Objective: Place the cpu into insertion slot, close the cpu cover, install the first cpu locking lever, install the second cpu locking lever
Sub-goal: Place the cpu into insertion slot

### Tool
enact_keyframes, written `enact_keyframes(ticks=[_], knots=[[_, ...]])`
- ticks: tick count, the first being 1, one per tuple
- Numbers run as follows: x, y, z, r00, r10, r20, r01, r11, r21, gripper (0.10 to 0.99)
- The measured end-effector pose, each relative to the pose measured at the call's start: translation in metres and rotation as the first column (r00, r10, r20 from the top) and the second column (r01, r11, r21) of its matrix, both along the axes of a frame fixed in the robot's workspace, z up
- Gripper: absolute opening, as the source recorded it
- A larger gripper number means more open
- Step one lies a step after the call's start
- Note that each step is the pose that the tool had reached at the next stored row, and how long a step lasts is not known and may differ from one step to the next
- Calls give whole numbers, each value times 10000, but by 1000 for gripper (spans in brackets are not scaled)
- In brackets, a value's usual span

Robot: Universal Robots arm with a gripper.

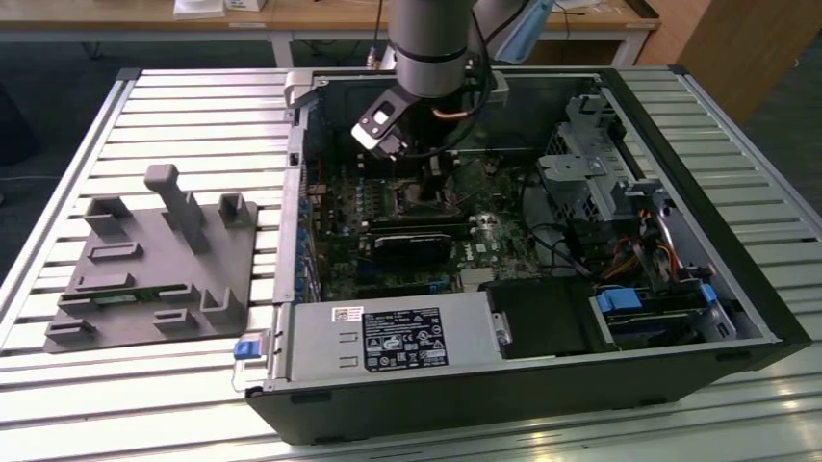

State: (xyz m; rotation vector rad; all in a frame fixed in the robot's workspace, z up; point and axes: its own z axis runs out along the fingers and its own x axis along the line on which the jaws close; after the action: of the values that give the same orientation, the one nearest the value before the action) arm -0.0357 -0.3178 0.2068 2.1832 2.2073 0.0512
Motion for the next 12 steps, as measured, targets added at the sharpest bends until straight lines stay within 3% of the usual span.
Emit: enact_keyframes(ticks=[3, 4, 5, 7, 12], knots=[[19, -2, 1, 10000, 0, -91, 0, 10000, 1, 298], [19, -2, 3, 10000, -1, -95, 1, 10000, 1, 239], [19, -2, 8, 10000, -1, -95, 1, 10000, 4, 239], [19, -1, 22, 10000, -1, -95, 1, 10000, 5, 122], [20, -1, 52, 10000, 0, -96, 0, 10000, 5, 106]])
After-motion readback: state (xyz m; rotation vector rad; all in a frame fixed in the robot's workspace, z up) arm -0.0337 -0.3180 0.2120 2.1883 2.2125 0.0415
